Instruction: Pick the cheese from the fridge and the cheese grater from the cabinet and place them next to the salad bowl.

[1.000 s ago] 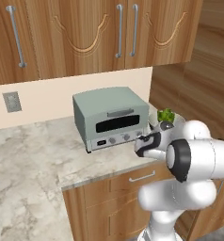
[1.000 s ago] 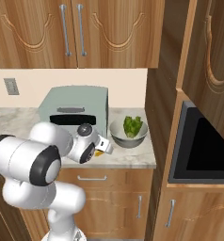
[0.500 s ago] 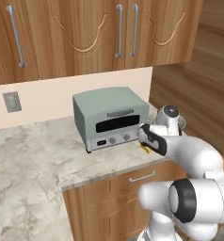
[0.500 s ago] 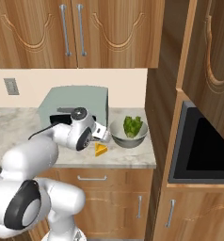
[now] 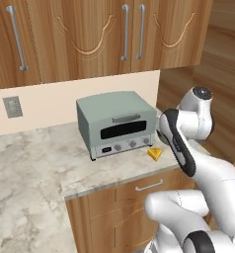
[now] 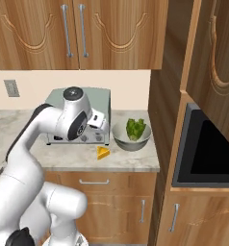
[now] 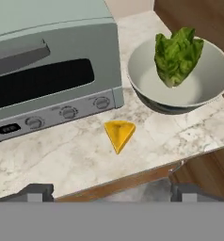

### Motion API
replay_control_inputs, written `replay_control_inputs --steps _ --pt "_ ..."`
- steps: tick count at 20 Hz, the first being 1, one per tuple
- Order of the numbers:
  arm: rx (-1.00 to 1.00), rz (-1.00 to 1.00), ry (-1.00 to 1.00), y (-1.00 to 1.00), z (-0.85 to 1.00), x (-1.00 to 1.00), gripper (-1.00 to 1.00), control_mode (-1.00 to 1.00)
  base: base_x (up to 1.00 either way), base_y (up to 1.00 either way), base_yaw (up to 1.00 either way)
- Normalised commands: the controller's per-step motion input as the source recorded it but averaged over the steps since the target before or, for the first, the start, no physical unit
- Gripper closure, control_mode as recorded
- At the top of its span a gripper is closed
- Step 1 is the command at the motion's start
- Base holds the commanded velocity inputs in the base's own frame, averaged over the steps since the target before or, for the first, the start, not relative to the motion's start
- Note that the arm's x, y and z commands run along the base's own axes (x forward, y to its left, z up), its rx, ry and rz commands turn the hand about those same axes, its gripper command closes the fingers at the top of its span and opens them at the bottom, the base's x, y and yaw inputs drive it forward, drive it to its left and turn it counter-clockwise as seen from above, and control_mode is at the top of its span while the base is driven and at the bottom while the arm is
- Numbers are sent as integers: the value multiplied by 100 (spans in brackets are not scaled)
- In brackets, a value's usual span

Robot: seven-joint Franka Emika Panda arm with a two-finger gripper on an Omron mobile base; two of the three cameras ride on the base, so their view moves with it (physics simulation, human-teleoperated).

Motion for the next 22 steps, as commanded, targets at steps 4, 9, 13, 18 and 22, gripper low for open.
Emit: replay_control_inputs --steps 4,9,13,18,22 --pt "7 9 -12 3 63 -76 -100 -100 0 0 0" --pt "0 8 -13 2 92 -86 -100 -100 0 0 0" --pt "-1 2 -16 23 72 -79 -100 -100 0 0 0" --pt "-8 0 -11 40 57 -84 -100 -100 0 0 0" --pt "-12 0 0 36 58 -70 -100 -100 0 0 0"
